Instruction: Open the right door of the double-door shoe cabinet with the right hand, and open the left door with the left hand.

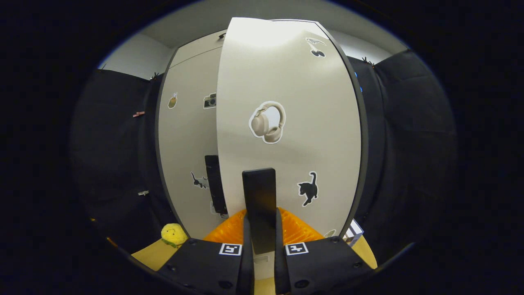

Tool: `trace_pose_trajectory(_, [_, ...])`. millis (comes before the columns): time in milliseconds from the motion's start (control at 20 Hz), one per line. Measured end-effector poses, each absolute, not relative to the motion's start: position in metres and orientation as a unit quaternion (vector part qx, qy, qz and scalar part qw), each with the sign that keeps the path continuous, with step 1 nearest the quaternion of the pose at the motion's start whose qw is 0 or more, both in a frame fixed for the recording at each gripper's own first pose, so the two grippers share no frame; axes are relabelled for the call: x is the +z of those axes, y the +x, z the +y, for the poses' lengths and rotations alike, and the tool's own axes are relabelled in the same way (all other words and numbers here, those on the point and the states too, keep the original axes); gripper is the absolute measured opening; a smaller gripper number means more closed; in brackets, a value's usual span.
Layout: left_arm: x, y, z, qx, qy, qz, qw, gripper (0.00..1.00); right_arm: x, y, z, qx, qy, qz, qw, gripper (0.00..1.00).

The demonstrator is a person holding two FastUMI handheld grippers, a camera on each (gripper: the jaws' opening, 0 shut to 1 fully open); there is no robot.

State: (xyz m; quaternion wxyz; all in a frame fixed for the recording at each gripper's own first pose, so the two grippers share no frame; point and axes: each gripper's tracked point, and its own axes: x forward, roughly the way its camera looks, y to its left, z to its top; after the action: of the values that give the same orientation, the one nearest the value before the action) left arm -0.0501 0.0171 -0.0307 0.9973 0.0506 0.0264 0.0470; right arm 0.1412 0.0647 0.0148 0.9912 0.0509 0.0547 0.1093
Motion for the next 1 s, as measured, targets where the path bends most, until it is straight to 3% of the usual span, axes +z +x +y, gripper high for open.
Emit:
trace_pose_trajectory(600, [-0.026,-0.070,-0.091,0.050,0.012,0.020,0.998,0.95,0.019,0.092,-0.011,0.155,0.050,0.049,0.986,0.23])
trace_pose_trajectory(850, [-0.030,-0.080,-0.110,0.060,0.010,0.028,0.998,0.95,0.018,0.085,-0.063,0.120,0.052,0.055,0.990,0.22])
trace_pose_trajectory(1000, [-0.024,-0.074,-0.110,0.048,0.030,0.025,0.998,0.95,0.015,0.089,-0.124,0.056,0.037,0.050,0.996,0.22])
